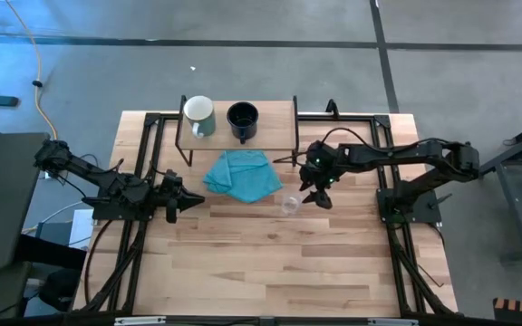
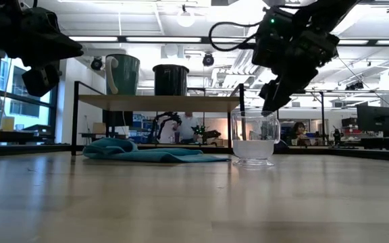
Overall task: Stack small to large cups/mugs on shelf
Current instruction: Put the transparent mug on the shelf
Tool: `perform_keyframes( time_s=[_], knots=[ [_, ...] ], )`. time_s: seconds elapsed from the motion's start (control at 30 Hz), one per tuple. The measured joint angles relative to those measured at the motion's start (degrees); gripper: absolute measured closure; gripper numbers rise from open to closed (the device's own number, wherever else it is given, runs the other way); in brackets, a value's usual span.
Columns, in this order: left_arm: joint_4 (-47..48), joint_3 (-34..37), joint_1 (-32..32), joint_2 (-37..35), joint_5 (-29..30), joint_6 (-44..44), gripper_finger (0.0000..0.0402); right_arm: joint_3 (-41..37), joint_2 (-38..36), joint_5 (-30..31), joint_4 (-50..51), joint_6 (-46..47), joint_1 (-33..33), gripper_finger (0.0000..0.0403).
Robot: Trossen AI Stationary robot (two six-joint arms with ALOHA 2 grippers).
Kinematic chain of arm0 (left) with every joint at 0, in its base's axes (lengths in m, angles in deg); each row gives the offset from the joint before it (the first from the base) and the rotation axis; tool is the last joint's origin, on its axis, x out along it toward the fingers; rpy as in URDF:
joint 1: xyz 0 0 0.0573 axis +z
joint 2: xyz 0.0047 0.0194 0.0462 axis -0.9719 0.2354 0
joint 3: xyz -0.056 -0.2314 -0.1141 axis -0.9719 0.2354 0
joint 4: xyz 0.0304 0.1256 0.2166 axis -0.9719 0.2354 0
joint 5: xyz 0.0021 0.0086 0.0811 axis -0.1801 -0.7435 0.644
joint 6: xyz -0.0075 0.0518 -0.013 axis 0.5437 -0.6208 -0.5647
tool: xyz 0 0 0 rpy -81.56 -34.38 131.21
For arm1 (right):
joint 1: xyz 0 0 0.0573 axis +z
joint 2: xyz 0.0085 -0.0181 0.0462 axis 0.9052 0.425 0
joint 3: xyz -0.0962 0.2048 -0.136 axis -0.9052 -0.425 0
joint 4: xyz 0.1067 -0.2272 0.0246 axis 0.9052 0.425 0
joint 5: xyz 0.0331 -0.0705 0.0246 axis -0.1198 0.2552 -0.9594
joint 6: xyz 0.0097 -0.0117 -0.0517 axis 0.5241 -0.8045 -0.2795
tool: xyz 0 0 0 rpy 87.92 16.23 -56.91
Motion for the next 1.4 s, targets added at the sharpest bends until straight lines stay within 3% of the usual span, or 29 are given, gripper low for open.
perform_keyframes(
  time_s=[0.47, 0.67, 1.0, 1.17, 1.4],
  knots=[
    [0.04, 0.00, 0.00, 0.00, 0.00, 0.00, 0.0376, 1.50, 0.07, 7.38, -2.82, 0.88, 4.98, 0.0174],
    [0.04, 0.00, -0.01, -0.01, -0.02, 0.00, 0.0376, 8.15, 0.07, 13.16, -0.38, -7.49, 6.87, 0.0174],
    [0.01, 0.00, -0.02, 0.00, -0.07, 0.00, 0.0376, 11.19, 0.48, 13.07, 3.11, -26.14, 8.61, 0.0174],
    [0.01, 0.00, -0.02, 0.01, -0.09, 0.00, 0.0376, 11.19, 3.11, 13.51, 1.58, -27.57, 10.76, 0.0174],
    [-0.03, 0.00, -0.02, 0.01, -0.09, 0.16, 0.0376, 11.28, 7.14, 18.86, -3.86, -30.75, 14.08, 0.0174]
  ],
)
